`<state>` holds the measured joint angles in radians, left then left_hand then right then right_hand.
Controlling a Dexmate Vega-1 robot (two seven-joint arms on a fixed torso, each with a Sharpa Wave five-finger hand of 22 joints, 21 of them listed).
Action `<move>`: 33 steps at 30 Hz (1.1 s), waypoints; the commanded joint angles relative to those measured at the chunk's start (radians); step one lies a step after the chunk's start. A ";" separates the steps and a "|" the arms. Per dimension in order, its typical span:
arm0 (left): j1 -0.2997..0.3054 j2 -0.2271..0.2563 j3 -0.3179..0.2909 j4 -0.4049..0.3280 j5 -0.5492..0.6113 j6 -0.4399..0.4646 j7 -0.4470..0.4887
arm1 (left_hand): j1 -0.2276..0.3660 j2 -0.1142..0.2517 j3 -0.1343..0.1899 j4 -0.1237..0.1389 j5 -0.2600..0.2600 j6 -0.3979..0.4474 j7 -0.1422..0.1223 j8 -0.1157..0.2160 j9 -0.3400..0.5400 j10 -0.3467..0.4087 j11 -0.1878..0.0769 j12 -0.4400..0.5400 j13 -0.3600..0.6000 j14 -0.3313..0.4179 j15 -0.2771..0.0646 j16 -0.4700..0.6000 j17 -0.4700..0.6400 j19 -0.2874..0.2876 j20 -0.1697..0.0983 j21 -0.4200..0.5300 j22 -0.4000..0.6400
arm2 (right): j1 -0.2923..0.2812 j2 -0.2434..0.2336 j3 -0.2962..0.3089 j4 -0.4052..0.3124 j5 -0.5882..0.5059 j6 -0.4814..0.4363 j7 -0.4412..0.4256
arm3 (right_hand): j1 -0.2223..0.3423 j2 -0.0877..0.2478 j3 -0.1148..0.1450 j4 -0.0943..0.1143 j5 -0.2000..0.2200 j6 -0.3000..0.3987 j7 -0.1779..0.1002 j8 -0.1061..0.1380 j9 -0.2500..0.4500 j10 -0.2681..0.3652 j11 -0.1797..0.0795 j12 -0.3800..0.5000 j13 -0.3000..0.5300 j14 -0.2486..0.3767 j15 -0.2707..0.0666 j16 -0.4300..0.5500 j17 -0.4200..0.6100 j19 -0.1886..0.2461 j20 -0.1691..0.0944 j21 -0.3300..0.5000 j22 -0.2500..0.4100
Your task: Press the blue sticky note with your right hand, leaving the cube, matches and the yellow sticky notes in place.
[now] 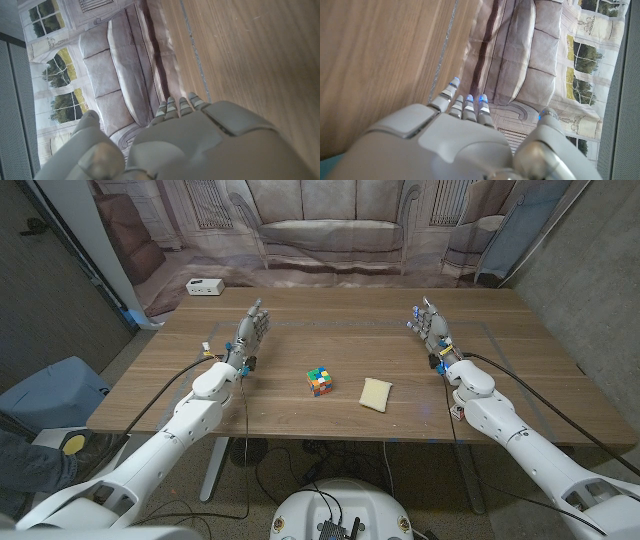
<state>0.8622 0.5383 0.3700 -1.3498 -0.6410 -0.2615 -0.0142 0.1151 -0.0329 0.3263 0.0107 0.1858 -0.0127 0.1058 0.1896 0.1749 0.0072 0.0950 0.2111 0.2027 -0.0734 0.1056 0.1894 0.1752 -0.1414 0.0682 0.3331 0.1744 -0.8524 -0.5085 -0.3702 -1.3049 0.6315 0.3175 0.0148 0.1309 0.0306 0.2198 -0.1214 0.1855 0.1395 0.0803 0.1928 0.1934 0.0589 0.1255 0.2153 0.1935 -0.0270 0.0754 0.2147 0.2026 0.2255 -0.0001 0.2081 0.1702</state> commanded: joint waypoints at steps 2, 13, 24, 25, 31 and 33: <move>0.030 0.028 -0.003 -0.068 0.015 0.009 0.017 | 0.010 0.000 0.007 -0.003 0.006 0.004 0.008 0.006 0.003 0.006 0.006 0.008 0.003 0.004 0.007 0.006 0.005 -0.010 0.002 0.002 0.002 | -0.042 -0.005 0.011 -0.037 -0.017 0.045 -0.027 | 0.007 -0.001 0.007 0.001 0.007 0.010 -0.003 0.004 0.004 0.001 0.013 0.004 0.002 -0.004 0.010 0.005 0.003 0.007 0.001 0.003 0.002; 0.058 0.056 -0.014 -0.120 0.033 0.005 0.038 | 0.014 0.006 0.008 -0.013 0.004 0.040 0.009 0.013 0.003 0.051 0.005 0.022 -0.001 0.045 0.004 0.014 0.004 0.025 0.004 -0.001 0.001 | -0.102 -0.042 0.042 -0.105 -0.070 0.093 -0.091 | 0.008 -0.003 0.006 -0.001 0.007 0.023 -0.002 0.009 0.003 0.012 0.010 0.006 0.003 0.007 0.008 0.007 0.003 0.013 0.002 0.003 0.002; 0.062 0.055 -0.032 -0.115 -0.010 -0.026 -0.015 | 0.017 0.009 0.009 -0.023 0.003 0.076 0.015 0.017 0.002 0.091 0.007 0.032 -0.004 0.086 0.005 0.020 0.004 0.060 0.004 -0.004 0.001 | -0.144 -0.078 0.065 -0.166 -0.103 0.082 -0.139 | 0.010 -0.003 0.005 -0.002 0.007 0.044 -0.001 0.016 0.002 0.030 0.011 0.010 0.003 0.022 0.003 0.010 0.003 0.024 0.001 0.003 0.002; 0.064 0.057 -0.033 -0.119 -0.004 -0.022 -0.004 | 0.017 0.010 0.009 -0.023 0.003 0.080 0.015 0.018 0.002 0.092 0.007 0.032 -0.004 0.088 0.004 0.019 0.004 0.061 0.005 -0.005 0.001 | -0.149 -0.081 0.067 -0.173 -0.109 0.080 -0.146 | 0.010 -0.003 0.005 -0.002 0.007 0.050 -0.002 0.019 0.002 0.030 0.012 0.009 0.003 0.022 0.003 0.010 0.003 0.025 0.001 0.003 0.002; 0.076 0.090 -0.027 -0.161 0.061 0.007 0.057 | 0.018 0.011 0.009 -0.026 0.003 0.089 0.016 0.018 0.002 0.101 0.009 0.034 -0.004 0.097 0.002 0.020 0.004 0.063 0.004 -0.008 0.001 | -0.178 -0.101 0.081 -0.205 -0.144 0.075 -0.187 | 0.006 -0.004 0.003 -0.001 0.007 0.067 -0.012 0.024 0.003 0.037 0.010 0.010 0.003 0.026 0.003 0.010 0.004 0.029 0.002 0.002 0.002; 0.079 0.101 -0.025 -0.175 0.080 0.014 0.070 | 0.018 0.011 0.009 -0.026 0.003 0.092 0.017 0.019 0.002 0.103 0.010 0.034 -0.005 0.100 0.004 0.021 0.004 0.064 0.004 -0.009 0.001 | -0.185 -0.106 0.085 -0.208 -0.151 0.078 -0.194 | 0.005 -0.005 0.002 0.000 0.007 0.068 -0.015 0.023 0.003 0.043 0.010 0.011 0.003 0.032 0.002 0.012 0.004 0.034 0.003 0.003 0.002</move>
<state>0.9256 0.6012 0.3450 -1.4757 -0.6222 -0.2703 0.0039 0.1254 -0.0222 0.3314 -0.0085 0.1857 0.0682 0.1178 0.2050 0.1747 0.0967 0.1054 0.2382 0.1950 0.0170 0.1023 0.2003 0.1750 -0.0833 0.0747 0.3250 0.1721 -0.9930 -0.5828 -0.3083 -1.4647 0.5243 0.4013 -0.1255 0.1308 0.0306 0.2197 -0.1213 0.1855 0.1985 0.0642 0.2076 0.1932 0.0898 0.1342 0.2155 0.1931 -0.0033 0.0768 0.2184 0.2024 0.2469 0.0001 0.2080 0.1700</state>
